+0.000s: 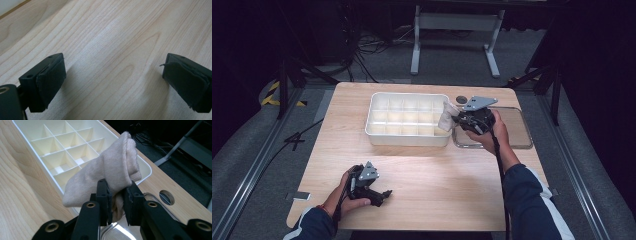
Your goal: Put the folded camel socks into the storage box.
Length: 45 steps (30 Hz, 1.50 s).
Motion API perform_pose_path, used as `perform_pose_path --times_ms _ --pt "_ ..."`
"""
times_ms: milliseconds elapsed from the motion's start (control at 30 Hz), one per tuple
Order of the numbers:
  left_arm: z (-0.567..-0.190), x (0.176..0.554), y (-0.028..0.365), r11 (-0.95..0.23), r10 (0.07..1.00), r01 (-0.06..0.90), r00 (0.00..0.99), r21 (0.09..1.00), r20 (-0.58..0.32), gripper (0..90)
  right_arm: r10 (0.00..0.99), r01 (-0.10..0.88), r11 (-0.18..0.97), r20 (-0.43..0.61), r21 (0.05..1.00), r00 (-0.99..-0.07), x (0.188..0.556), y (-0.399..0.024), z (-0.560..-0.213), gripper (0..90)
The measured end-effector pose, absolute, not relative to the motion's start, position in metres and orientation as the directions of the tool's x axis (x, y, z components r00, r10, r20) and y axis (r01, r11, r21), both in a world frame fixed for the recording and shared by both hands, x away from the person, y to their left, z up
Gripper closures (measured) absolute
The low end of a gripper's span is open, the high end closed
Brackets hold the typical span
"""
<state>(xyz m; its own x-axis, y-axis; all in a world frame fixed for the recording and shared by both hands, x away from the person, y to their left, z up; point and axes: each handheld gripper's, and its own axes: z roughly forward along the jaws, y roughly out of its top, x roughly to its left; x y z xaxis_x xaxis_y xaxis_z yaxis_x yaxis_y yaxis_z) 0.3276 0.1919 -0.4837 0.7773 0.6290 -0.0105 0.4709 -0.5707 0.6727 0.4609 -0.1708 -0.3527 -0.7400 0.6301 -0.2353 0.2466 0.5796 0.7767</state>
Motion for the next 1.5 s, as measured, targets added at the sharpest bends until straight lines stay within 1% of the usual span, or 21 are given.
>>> perform_pose_path --times_ms 167,800,1133,1167,1233,1300,1367,1500 --pt "-0.484 0.328 0.192 -0.570 0.629 0.470 0.778 0.673 -0.011 5.1 0.625 0.262 0.595 -0.233 0.759 -0.745 0.466 -0.164 -0.358 76.3" --pt "-0.484 0.328 0.192 -0.571 0.628 0.471 0.778 0.672 -0.012 5.1 0.581 0.278 0.699 -0.297 0.659 -0.757 0.476 -0.139 -0.376 76.2" --pt "-0.484 0.328 0.192 -0.571 0.628 0.471 0.778 0.672 -0.012 5.1 0.562 0.268 0.756 -0.383 0.597 -0.733 0.478 -0.133 -0.378 76.3" --pt "-0.484 0.328 0.192 -0.571 0.628 0.471 0.778 0.672 -0.011 5.1 0.541 0.256 0.787 -0.427 0.562 -0.725 0.478 -0.129 -0.380 76.4" --pt "-0.484 0.328 0.192 -0.571 0.628 0.471 0.778 0.672 -0.011 5.1 0.534 0.252 0.789 -0.424 0.560 -0.732 0.478 -0.127 -0.381 76.4" --pt "-0.484 0.328 0.192 -0.567 0.630 0.473 0.776 0.674 -0.015 5.1 0.513 0.242 0.809 -0.441 0.536 -0.737 0.479 -0.123 -0.382 76.4" --pt "-0.484 0.328 0.192 -0.567 0.630 0.473 0.776 0.674 -0.015 5.1 0.498 0.240 0.818 -0.436 0.522 -0.749 0.481 -0.120 -0.385 76.3" --pt "-0.484 0.328 0.192 -0.568 0.627 0.472 0.779 0.674 -0.017 5.2 0.482 0.253 0.828 -0.404 0.501 -0.778 0.485 -0.118 -0.389 76.0"
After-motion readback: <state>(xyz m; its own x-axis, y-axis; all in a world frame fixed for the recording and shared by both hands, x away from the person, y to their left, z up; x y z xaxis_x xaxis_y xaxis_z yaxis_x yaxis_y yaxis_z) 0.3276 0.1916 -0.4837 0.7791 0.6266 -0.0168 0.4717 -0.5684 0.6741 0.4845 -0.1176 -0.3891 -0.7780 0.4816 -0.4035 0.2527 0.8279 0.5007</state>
